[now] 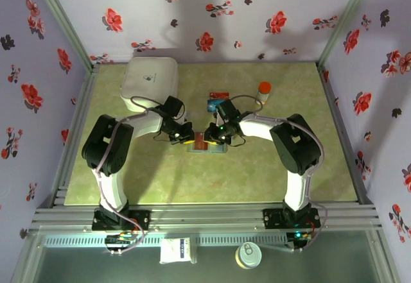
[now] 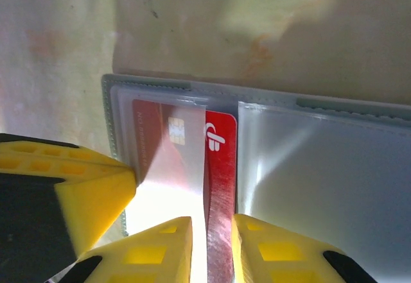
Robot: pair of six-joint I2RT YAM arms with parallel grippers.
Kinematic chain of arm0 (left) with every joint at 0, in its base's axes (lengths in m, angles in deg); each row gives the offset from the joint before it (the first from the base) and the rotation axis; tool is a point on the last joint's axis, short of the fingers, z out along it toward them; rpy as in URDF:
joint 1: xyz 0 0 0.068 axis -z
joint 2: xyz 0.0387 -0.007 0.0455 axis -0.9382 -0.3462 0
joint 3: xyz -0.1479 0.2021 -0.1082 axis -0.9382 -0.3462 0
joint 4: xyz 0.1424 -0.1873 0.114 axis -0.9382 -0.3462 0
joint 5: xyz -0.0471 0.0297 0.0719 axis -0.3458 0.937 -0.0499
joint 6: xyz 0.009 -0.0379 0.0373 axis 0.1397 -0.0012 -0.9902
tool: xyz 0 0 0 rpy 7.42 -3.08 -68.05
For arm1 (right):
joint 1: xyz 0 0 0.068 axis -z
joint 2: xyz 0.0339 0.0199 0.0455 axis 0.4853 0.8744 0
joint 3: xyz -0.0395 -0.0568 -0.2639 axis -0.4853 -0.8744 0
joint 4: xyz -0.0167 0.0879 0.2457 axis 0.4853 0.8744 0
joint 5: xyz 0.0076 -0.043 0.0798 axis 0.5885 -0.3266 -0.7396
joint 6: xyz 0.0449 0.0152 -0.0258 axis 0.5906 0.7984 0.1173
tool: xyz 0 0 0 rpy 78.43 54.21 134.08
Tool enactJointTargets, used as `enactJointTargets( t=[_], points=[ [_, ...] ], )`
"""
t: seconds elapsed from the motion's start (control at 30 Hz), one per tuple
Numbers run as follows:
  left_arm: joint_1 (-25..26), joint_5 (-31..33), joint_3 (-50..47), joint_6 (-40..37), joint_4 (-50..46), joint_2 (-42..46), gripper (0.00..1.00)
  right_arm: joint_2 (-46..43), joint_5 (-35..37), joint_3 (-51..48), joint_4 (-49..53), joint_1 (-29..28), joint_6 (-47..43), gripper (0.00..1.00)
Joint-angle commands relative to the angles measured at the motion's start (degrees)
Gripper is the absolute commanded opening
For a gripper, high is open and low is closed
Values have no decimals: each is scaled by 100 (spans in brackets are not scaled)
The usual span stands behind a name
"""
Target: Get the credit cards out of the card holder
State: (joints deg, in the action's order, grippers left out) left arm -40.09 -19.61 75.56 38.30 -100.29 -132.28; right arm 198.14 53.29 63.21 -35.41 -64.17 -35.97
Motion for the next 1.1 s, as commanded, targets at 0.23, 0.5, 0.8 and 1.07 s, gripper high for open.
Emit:
enactJointTargets(
  t=[0.23,0.5,0.8,1.07],
  points=[
    [15,170,97,-251,-370,-301,0,170,-276,13,-346,42,209,24],
    [13,158,84,-285,-438,-333,0,-125,-504,-396,-1104,172,588,22],
    [15,167,48,-261,-424,-299,0,-180,-760,-768,-1782,277,906,16],
    [14,181,31,-263,-425,-285,0,-175,-806,-887,-1961,288,935,12]
  ],
)
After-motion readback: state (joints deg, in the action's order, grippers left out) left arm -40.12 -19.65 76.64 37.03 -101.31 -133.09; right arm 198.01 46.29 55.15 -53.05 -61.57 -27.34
